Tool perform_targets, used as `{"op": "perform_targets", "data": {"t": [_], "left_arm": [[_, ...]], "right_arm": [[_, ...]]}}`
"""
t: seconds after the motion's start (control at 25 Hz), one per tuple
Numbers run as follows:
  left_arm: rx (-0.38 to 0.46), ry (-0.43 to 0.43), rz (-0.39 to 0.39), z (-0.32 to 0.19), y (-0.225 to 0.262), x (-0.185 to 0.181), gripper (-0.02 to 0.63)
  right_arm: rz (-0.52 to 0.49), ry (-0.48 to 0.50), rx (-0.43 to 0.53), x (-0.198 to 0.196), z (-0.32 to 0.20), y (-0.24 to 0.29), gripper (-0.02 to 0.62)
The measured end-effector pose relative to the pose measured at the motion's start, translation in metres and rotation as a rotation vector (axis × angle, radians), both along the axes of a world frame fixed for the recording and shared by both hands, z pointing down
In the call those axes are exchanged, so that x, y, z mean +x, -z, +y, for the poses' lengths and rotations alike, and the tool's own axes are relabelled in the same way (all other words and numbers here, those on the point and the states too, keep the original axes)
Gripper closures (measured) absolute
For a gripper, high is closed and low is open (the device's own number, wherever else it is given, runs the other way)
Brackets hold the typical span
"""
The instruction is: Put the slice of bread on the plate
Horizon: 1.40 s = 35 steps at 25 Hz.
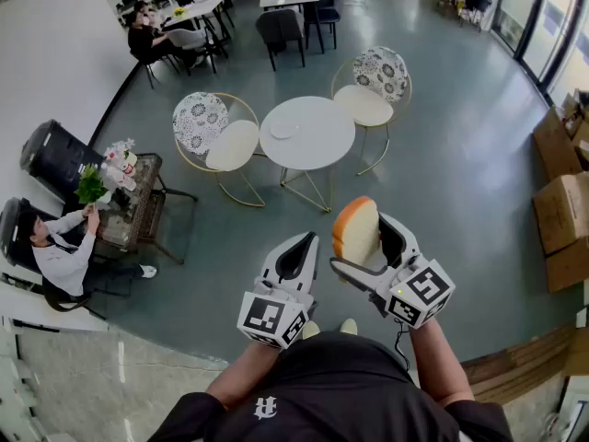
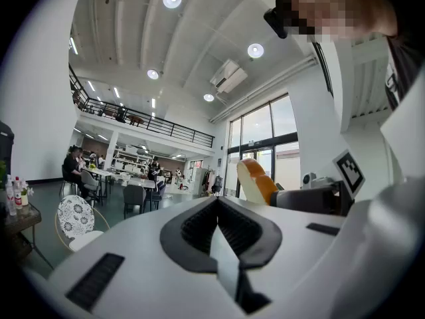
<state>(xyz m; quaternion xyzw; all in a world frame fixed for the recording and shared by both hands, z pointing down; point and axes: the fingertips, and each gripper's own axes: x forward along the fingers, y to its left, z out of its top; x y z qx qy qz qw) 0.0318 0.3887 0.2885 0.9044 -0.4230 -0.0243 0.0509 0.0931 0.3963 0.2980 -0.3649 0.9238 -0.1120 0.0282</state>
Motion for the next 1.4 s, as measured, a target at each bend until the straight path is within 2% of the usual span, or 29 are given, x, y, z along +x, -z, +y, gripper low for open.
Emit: {"op": "perform_targets", "data": {"t": [0.32,0.52,0.8,1.4], "left_arm": [[0.008,0.015,0.003,-0.001,0.000,-0.004,0.601],[-0.006,0.010,0.001,0.003,0.000,-0.001,0.600],[-0.006,0.014,-0.006,0.003,-0.003,-0.001,0.600],[-0.012,0.073,-0.033,0.011,-0.008,0.013,0.600]], "right_arm": [[0.002,0.003,0.008,0.001,-0.002,-0.001,0.084],[-0.055,-0.010,-0.011,0.009,0.002,0.006,0.084],[-0.064,-0.016,-0.022,0.010,-0.001,0.004,0.084],[-0.064,0.047,-0.046,0.024,0.004,-0.008,0.084]]}}
